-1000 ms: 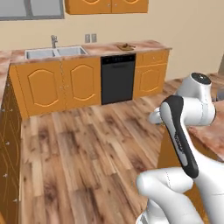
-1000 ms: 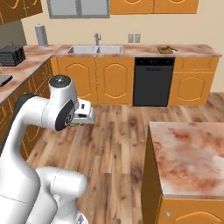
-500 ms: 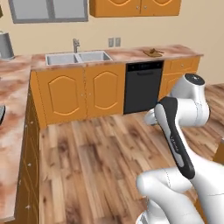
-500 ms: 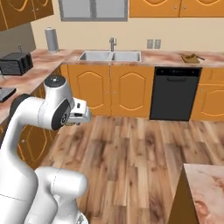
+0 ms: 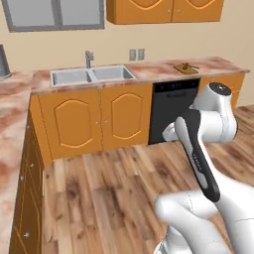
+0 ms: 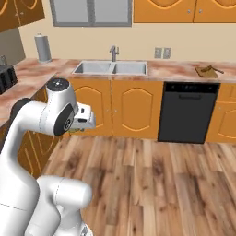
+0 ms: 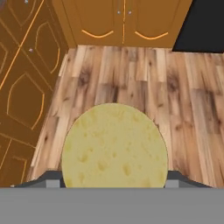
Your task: Retrieve the sausage and cheese from the fridge and place them on the cutting board on the counter.
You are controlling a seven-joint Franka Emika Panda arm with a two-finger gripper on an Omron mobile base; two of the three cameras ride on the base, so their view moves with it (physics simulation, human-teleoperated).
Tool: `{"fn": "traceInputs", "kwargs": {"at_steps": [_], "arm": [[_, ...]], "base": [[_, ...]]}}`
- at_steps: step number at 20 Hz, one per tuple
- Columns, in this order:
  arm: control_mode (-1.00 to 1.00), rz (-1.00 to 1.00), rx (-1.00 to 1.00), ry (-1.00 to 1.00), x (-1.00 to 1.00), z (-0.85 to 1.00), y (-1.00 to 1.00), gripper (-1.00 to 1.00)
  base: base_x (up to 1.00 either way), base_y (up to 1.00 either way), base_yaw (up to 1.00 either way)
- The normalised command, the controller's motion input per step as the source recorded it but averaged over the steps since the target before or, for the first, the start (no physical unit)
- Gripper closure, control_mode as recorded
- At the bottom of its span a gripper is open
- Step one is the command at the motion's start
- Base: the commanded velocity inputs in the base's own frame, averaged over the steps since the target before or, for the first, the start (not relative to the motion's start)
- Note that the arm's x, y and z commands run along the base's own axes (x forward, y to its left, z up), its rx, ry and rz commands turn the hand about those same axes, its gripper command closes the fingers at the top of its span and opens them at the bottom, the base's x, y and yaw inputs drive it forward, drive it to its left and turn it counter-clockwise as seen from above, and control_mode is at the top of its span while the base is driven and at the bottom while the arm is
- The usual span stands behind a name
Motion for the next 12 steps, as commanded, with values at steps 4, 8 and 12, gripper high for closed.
{"fn": "traceInputs", "kwargs": {"at_steps": [4, 8, 12], "arm": [[1.0, 0.0, 0.0, 0.0, 0.0, 0.0, 0.0, 1.0], [1.0, 0.0, 0.0, 0.0, 0.0, 0.0, 0.0, 1.0], [1.0, 0.0, 0.0, 0.0, 0.0, 0.0, 0.0, 1.0]], "base": [[1.0, -0.64, 0.0], [1.0, -0.71, 0.0], [1.0, -0.85, 0.0]]}}
